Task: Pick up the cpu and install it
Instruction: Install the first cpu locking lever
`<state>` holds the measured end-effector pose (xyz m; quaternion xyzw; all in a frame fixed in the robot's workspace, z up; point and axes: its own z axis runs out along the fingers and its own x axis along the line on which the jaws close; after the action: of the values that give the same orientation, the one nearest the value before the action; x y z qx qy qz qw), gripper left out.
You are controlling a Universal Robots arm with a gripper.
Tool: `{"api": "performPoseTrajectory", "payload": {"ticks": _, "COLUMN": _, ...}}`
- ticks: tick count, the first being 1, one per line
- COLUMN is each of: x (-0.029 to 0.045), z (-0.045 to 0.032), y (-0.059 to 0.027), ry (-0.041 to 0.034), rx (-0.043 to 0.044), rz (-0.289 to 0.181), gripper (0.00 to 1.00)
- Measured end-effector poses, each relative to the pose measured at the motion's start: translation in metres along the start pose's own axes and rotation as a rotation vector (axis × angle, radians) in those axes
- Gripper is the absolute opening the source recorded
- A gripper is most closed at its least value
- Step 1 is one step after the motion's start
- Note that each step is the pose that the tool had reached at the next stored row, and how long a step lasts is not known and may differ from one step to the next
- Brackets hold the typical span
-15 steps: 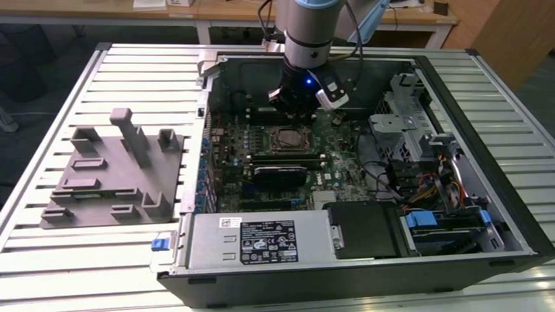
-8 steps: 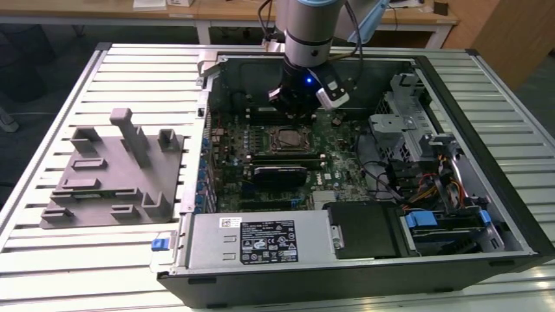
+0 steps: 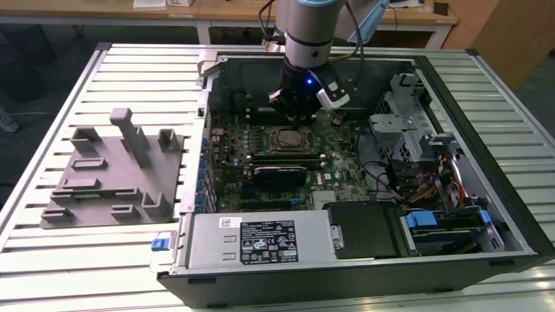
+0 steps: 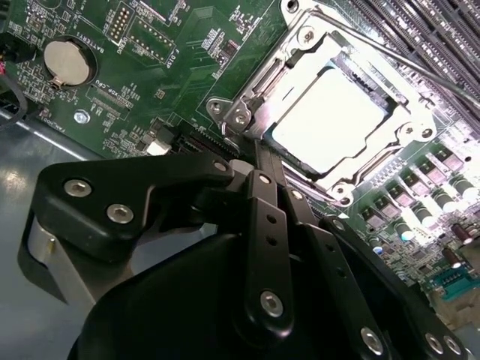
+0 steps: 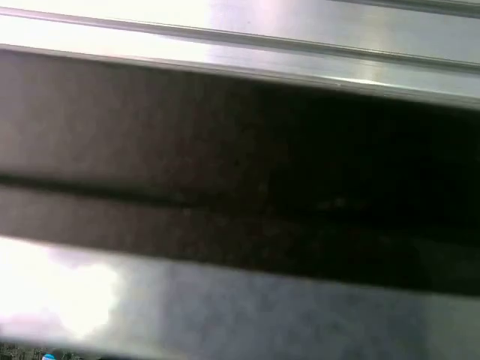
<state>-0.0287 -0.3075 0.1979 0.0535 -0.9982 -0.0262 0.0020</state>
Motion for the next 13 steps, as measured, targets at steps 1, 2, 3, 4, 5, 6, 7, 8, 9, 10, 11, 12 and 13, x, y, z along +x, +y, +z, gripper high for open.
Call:
{"api": "performPoseTrajectory", "payload": {"ticks": 1, "x": -0.0002, "z": 0.0003, "y": 0.0000, "ry": 0.0001, "rx": 0.0000, "rz": 0.000, "gripper": 0.11}}
{"api": "performPoseTrajectory", "payload": {"ticks": 2, "x": -0.0004, "z": 0.0007, "y": 0.0000, "ry": 0.0001, "rx": 0.0001, "rz": 0.000, "gripper": 0.11}}
{"api": "performPoseTrajectory", "payload": {"ticks": 3, "x": -0.0006, "z": 0.0013, "y": -0.0001, "ry": 0.0000, "rx": 0.0000, "rz": 0.000, "gripper": 0.11}}
{"api": "performPoseTrajectory", "payload": {"ticks": 4, "x": -0.0009, "z": 0.0020, "y": 0.0000, "ry": -0.0004, "rx": -0.0010, "rz": 0.000, "gripper": 0.11}}
{"api": "performPoseTrajectory", "payload": {"ticks": 5, "x": -0.0010, "z": 0.0023, "y": 0.0000, "ry": -0.0001, "rx": -0.0008, "rz": 0.000, "gripper": 0.11}}
{"api": "performPoseTrajectory", "payload": {"ticks": 6, "x": -0.0011, "z": 0.0025, "y": -0.0001, "ry": 0.0002, "rx": -0.0004, "rz": 0.000, "gripper": 0.11}}
{"api": "performPoseTrajectory", "payload": {"ticks": 7, "x": -0.0012, "z": 0.0027, "y": -0.0002, "ry": 0.0003, "rx": -0.0002, "rz": 0.000, "gripper": 0.11}}
{"api": "performPoseTrajectory", "payload": {"ticks": 8, "x": -0.0012, "z": 0.0027, "y": -0.0002, "ry": 0.0003, "rx": -0.0007, "rz": 0.000, "gripper": 0.11}}
{"api": "performPoseTrajectory", "payload": {"ticks": 9, "x": -0.0012, "z": 0.0027, "y": -0.0002, "ry": 0.0002, "rx": -0.0032, "rz": 0.000, "gripper": 0.11}}
{"api": "performPoseTrajectory", "payload": {"ticks": 10, "x": -0.0013, "z": 0.0028, "y": -0.0001, "ry": 0.0000, "rx": -0.0071, "rz": 0.000, "gripper": 0.11}}
{"api": "performPoseTrajectory", "payload": {"ticks": 11, "x": -0.0013, "z": 0.0029, "y": 0.0000, "ry": 0.0002, "rx": -0.0112, "rz": -0.001, "gripper": 0.11}}
{"api": "performPoseTrajectory", "payload": {"ticks": 12, "x": -0.0013, "z": 0.0028, "y": 0.0002, "ry": 0.0005, "rx": -0.0150, "rz": -0.001, "gripper": 0.11}}
{"api": "performPoseTrajectory", "payload": {"ticks": 13, "x": -0.0013, "z": 0.0029, "y": 0.0004, "ry": 0.0010, "rx": -0.0189, "rz": -0.001, "gripper": 0.11}}
